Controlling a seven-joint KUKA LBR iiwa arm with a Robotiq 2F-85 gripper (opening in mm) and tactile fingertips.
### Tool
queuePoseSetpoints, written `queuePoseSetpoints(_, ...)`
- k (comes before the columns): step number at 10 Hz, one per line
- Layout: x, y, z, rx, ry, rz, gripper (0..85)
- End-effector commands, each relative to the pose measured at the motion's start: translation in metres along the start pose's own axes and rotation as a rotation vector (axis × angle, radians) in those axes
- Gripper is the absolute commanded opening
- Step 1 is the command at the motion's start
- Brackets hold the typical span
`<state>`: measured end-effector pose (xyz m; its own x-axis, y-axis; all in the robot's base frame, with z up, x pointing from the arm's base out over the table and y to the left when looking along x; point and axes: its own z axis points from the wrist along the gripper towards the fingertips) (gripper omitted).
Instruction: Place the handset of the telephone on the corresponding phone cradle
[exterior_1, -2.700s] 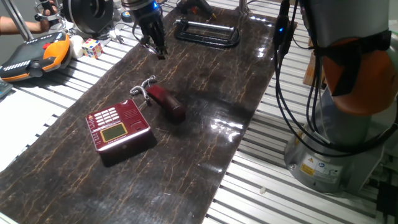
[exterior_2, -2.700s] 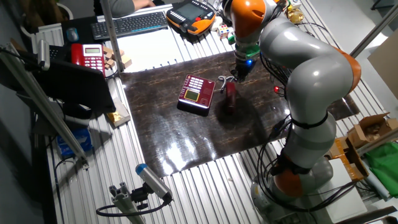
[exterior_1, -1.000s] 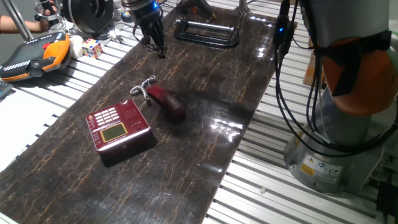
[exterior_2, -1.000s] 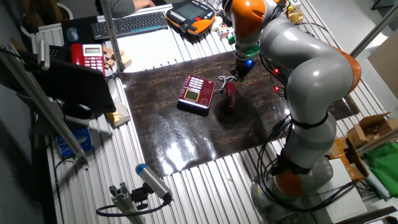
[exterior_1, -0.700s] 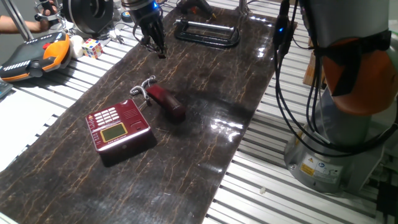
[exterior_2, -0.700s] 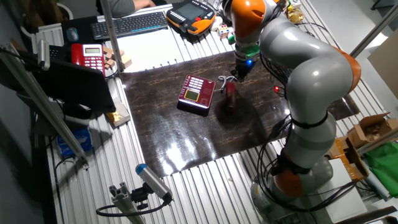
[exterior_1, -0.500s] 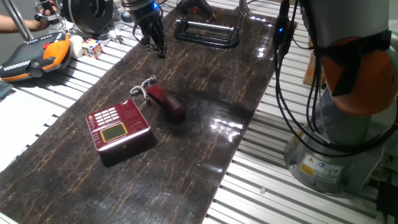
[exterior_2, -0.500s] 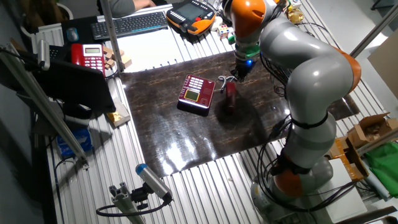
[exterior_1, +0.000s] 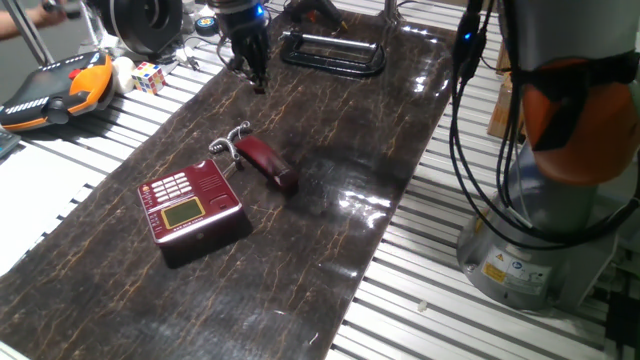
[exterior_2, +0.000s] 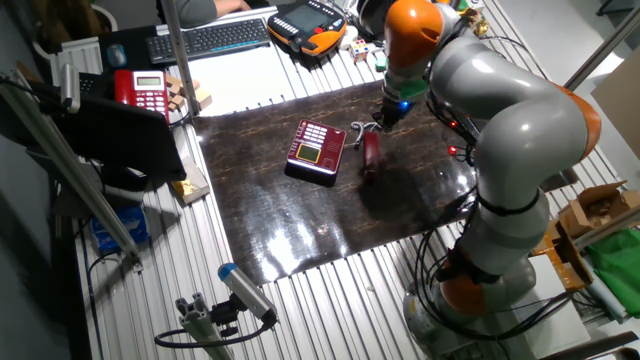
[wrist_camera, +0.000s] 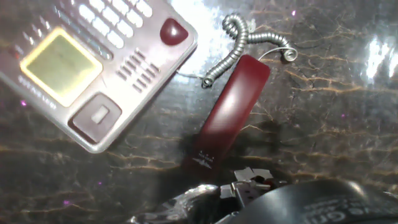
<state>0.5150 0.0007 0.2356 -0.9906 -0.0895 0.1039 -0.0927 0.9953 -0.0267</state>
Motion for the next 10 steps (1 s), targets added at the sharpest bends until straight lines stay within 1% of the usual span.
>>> queuePoseSetpoints(1,0.000,0.000,0.000,-0.001,0.018,0.027,2.0)
queuePoseSetpoints(2,0.000,0.000,0.000,-0.009,0.057,0.054,2.0)
queuePoseSetpoints(3,0.000,0.000,0.000,0.006,0.081,0.094,2.0)
queuePoseSetpoints(4,0.000,0.000,0.000,0.042,0.081,0.119,2.0)
queuePoseSetpoints(5,0.000,0.000,0.000,0.034,0.080,0.132,2.0)
queuePoseSetpoints(6,-0.002,0.002,0.004,0.022,0.097,0.148,2.0)
queuePoseSetpoints(7,-0.006,0.005,0.008,0.008,0.110,0.175,8.3)
queuePoseSetpoints(8,-0.010,0.011,0.012,0.013,0.125,0.216,30.0)
queuePoseSetpoints(9,-0.013,0.016,0.016,0.012,0.142,0.253,43.3)
queuePoseSetpoints(10,-0.018,0.019,0.021,0.017,0.142,0.289,55.0)
